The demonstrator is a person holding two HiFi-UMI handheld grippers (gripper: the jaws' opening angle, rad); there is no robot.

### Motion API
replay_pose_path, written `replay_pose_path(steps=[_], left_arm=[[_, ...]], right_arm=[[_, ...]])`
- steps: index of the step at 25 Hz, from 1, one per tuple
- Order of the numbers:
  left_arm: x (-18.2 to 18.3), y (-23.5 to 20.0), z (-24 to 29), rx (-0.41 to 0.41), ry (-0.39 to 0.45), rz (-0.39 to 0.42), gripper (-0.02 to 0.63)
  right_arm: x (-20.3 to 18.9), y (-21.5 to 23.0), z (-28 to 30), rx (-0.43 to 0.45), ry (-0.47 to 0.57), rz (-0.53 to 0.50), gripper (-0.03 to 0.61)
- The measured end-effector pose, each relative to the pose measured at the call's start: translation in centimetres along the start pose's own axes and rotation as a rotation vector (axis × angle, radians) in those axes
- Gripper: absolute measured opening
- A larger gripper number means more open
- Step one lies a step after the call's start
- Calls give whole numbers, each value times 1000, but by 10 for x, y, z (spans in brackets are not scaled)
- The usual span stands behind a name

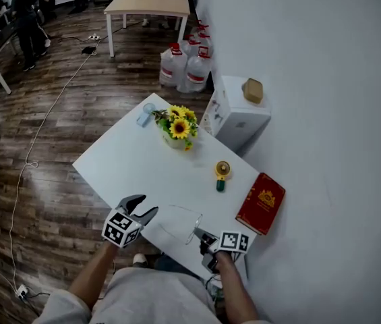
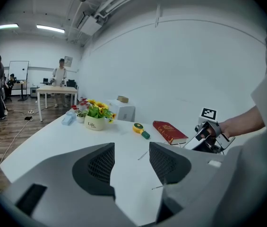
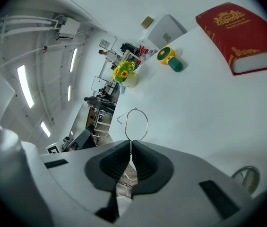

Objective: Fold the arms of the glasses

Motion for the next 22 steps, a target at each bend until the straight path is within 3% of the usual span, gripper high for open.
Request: replay_pose_path(steps=[6, 11, 13, 15, 19, 22], left_arm=[[-5, -2, -7, -20, -20, -18, 227], [-38, 20, -11, -127, -154, -118, 227], [-49, 27, -14, -179, -176, -243, 227], [-54, 30, -16, -225, -167, -419, 227], [-59, 30, -17, -306, -113, -817, 217], [-64, 29, -16, -329, -66, -1030, 185]], right_arm=[[1, -19, -7, 18, 47, -26, 18], [3, -20, -9, 15, 103, -10, 18], [3, -23, -7, 21, 124, -9, 18], [4, -26, -4, 33, 138, -5, 18], [9, -36, 4, 48, 145, -16, 18], [14, -48, 8, 73, 146, -29, 18]])
Point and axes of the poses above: the fingertips, and each gripper's own axes: z forward along the fingers, y to its right, x out of its top, the point moved 7 cm from there along -z, backward along the fingers, and after that the axes turned 11 degrees about x, right-handed, at the moved point
